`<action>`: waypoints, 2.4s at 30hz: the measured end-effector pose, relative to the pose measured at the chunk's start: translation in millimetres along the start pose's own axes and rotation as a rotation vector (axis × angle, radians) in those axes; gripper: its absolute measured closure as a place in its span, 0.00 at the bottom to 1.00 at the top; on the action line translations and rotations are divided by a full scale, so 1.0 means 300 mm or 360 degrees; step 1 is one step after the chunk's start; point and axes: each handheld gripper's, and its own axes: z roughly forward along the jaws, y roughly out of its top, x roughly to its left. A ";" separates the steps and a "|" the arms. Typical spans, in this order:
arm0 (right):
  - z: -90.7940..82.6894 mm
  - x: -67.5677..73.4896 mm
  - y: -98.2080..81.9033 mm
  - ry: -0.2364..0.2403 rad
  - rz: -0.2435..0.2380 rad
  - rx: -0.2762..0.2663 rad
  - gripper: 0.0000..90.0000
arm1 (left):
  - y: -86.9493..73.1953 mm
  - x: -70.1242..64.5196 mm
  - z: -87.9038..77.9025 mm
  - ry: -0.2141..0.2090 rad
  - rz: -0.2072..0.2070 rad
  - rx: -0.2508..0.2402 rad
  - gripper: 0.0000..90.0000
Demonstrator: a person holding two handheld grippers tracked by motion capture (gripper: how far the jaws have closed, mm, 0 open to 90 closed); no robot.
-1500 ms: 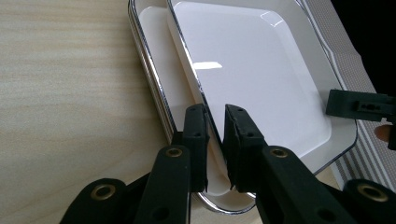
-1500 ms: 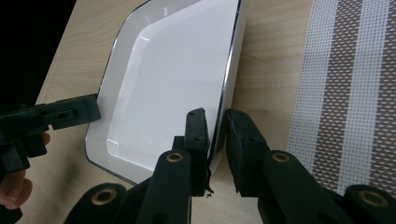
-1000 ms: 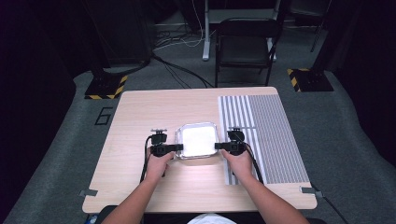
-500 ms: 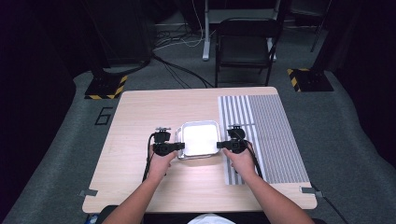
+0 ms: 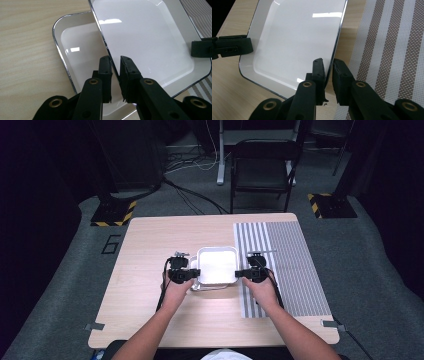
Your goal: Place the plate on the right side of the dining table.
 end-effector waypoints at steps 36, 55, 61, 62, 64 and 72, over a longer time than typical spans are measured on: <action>-0.092 -0.054 0.030 0.0013 0.0049 -0.0035 0.91 | 0.055 -0.094 0.021 0.0023 0.0123 0.0071 0.87; -0.144 -0.098 0.032 -0.0036 0.0039 -0.0061 0.91 | 0.084 -0.149 0.049 -0.0032 0.0172 0.0079 0.87; -0.166 -0.108 0.033 -0.0050 0.0045 -0.0076 0.90 | 0.090 -0.169 0.059 -0.0042 0.0179 0.0085 0.87; -0.168 -0.110 0.033 -0.0050 0.0046 -0.0074 0.91 | 0.092 -0.171 0.060 -0.0051 0.0190 0.0088 0.87; -0.174 -0.115 0.033 -0.0059 0.0048 -0.0081 0.91 | 0.096 -0.178 0.061 -0.0053 0.0192 0.0086 0.87; -0.196 -0.126 0.031 -0.0068 0.0053 -0.0105 0.91 | 0.108 -0.197 0.064 -0.0074 0.0199 0.0086 0.87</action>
